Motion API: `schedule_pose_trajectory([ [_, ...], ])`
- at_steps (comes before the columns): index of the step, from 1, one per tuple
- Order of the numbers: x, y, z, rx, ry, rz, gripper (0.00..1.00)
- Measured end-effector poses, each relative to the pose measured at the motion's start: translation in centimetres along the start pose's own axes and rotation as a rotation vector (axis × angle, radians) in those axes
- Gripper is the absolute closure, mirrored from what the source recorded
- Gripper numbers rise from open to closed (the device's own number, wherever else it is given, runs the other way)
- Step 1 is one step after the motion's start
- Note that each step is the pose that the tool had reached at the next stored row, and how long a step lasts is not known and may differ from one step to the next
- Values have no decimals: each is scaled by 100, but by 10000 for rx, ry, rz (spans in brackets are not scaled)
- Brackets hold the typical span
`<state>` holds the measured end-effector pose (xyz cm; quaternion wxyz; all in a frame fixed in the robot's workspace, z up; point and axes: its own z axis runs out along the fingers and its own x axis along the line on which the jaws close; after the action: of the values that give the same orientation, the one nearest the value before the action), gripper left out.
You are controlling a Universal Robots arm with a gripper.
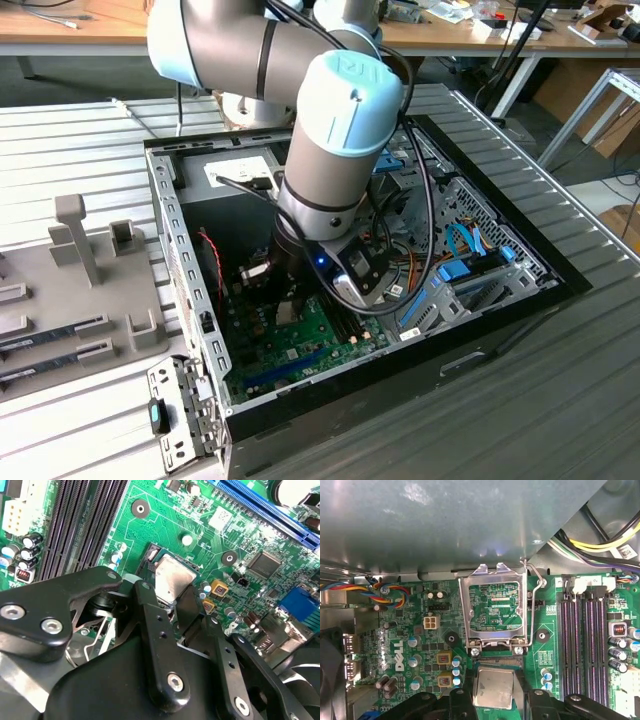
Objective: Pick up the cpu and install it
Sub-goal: 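Place the cpu into insertion slot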
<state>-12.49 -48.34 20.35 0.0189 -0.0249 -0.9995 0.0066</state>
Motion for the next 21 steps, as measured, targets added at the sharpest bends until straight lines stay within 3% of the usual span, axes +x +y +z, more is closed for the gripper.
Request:
schedule_pose_trajectory([
  [21,-1,-6,10,-1,0,5,60],
])
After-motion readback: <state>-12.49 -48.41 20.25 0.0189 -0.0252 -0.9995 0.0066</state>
